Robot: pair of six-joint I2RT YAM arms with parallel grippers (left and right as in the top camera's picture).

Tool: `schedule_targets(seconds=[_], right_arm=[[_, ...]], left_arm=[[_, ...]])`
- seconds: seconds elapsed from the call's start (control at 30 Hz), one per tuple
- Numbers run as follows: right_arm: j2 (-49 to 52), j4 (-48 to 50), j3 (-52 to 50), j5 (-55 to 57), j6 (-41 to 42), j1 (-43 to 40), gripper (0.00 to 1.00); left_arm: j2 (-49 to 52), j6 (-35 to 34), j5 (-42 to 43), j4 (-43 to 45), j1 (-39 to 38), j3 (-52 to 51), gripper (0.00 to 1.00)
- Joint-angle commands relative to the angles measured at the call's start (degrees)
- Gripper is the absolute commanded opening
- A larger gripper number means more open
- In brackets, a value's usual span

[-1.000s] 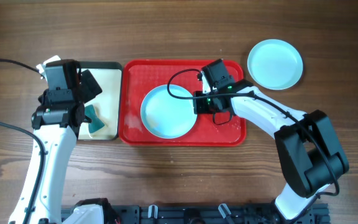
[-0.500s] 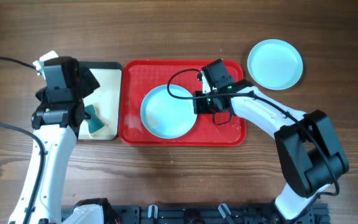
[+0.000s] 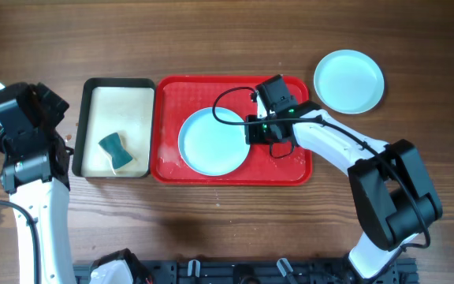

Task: Clean dirty plates on tray and stack at the side
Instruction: 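Lift the light-blue plate and swing it left over the black tray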

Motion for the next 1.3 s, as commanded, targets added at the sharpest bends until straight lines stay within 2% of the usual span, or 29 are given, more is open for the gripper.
schedule_targets(seconds=[0.0,0.2,0.23,0.3,0.5,0.7,0.77,0.93,1.0,1.1,1.27], right_arm=[[1.1,0.1,-0.4,0.6,0.6,1.0,0.04],[1.1,0.1,-0.4,2.7,1.7,2.3,0.04],[1.1,0.1,-0.4,2.7,1.7,2.3,0.1],[1.1,0.0,-0.4,2.7,1.6,2.3,0.31],[1.1,0.1,-0.4,2.8,1.9,2.3,0.33],[2.1,0.2,-0.4,2.9,3.4,2.3,0.31],[2.2,0.3,-0.4,2.9,3.6,2.3,0.27],[2.3,0.3,-0.4,2.9,4.3,2.3,0.16],[2.3,0.4,-0.4,2.9,4.3,2.3,0.05],[2.0,1.6,0.7,2.7,4.3,2.3,0.04],[0.5,-3.1,9.4,2.7,3.0,2.4,0.04]], left_arm=[[-0.2,-0.3,-0.1,-2.2,0.4,0.7,1.0],[-0.1,-0.3,-0.1,-4.6,0.4,0.7,1.0],[-0.1,-0.3,-0.1,-4.8,0.4,0.7,1.0],[-0.1,-0.3,-0.1,-4.8,0.4,0.7,1.0],[-0.1,-0.3,-0.1,-4.8,0.4,0.7,1.0],[-0.1,-0.3,-0.1,-4.8,0.4,0.7,1.0],[-0.1,-0.3,-0.1,-4.8,0.4,0.7,1.0],[-0.1,-0.3,-0.1,-4.8,0.4,0.7,1.0],[-0.1,-0.3,-0.1,-4.8,0.4,0.7,1.0],[-0.1,-0.3,-0.1,-4.8,0.4,0.7,1.0],[-0.1,-0.3,-0.1,-4.8,0.4,0.7,1.0]])
